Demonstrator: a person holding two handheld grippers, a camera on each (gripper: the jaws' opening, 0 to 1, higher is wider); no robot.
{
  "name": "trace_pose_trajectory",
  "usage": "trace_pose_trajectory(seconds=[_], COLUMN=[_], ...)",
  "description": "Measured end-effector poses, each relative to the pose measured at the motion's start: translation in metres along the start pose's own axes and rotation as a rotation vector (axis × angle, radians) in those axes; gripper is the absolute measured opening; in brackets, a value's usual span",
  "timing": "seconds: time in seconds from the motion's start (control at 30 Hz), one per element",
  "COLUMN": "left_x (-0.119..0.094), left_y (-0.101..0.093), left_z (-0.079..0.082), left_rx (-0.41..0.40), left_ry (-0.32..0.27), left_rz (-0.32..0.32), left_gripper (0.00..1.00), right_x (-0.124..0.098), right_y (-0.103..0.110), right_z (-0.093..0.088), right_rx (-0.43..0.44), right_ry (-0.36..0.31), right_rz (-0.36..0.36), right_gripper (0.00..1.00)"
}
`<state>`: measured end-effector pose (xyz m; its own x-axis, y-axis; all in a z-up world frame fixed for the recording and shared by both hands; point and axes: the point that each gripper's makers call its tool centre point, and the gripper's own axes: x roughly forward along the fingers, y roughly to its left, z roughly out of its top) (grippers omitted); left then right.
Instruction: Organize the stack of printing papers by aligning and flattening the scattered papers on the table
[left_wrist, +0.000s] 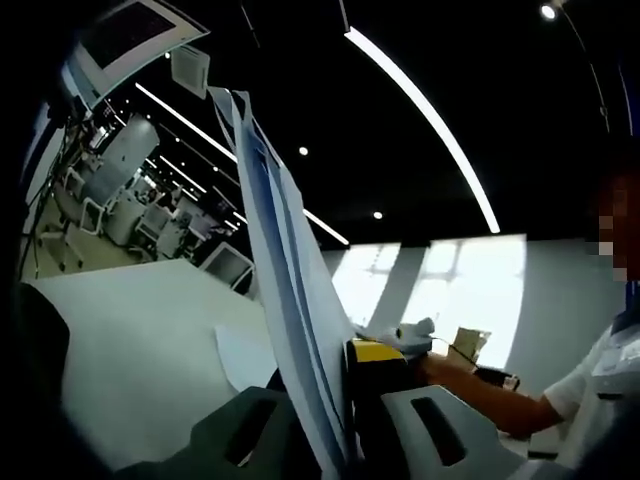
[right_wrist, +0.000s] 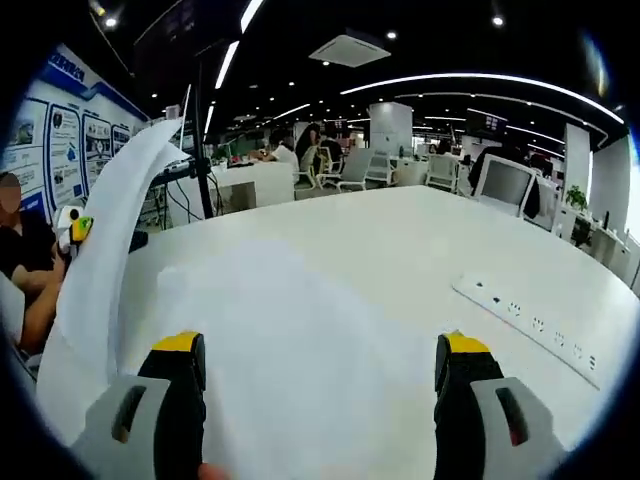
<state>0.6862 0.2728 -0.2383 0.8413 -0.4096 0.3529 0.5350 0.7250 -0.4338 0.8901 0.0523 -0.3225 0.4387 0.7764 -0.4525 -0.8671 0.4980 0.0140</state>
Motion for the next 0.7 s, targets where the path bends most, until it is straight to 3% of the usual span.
trace_pose_trajectory(seconds=[0.17, 0.7], left_x=[0.000, 0.000], left_y=[-0.001, -0.002], left_z=[0.000, -0.001], left_rx=[0.001, 0.000], left_ry=[-0.001, 0.000], left_rz=[-0.001, -0.005], left_gripper=[0.08, 0.08], right_x=[0.007, 0.013], right_y=[-0.009, -0.012], right_z=[-0.017, -0.035], right_rx=[-0.001, 0.013], right_ry=[0.045, 0.099], right_rz=[-0.019, -0.027], right_gripper=[0.90, 0.90])
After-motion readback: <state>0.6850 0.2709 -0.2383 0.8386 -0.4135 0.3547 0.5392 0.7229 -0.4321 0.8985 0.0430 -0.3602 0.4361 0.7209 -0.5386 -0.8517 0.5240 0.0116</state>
